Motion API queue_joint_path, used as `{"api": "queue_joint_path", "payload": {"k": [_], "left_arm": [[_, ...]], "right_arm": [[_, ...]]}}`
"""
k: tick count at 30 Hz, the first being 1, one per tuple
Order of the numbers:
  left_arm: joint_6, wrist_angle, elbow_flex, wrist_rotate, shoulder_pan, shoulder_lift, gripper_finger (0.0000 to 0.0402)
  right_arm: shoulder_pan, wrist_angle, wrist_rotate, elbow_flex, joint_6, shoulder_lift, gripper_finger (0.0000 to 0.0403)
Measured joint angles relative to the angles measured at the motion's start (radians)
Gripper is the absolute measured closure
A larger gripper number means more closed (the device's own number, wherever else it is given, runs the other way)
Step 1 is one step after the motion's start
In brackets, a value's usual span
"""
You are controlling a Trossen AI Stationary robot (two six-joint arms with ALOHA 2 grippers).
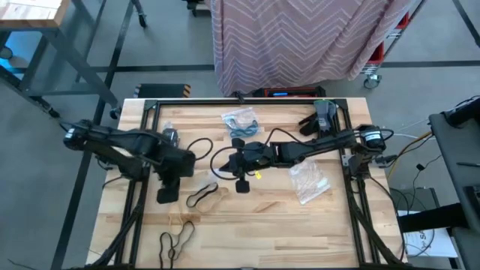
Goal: Sort rubber bands
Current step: Put the brown rubberband into the transparent zip bag
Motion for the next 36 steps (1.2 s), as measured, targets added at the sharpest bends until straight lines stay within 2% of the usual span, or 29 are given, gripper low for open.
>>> {"api": "queue_joint_path", "payload": {"k": [9,19,26,36], "left_arm": [[0.041,-0.162,0.111,0.008,0.102,0.114,0.0402],[0.252,-0.128,0.171,-0.038,0.132,0.245,0.0402],[0.323,-0.076,0.165,-0.248,0.136,0.276,0.0402],[0.336,0.0,0.149,-0.231,0.139,0.252,0.0402]], "right_arm": [[-0.005,-0.001,0.0,0.0,-0.001,0.0,0.0403],[-0.009,-0.001,0.0,0.0,0.001,0.001,0.0403],[-0.009,-0.004,0.0,0.0,0.002,0.001,0.0403],[-0.009,-0.004,0.0,0.0,0.002,0.001,0.0403]]}}
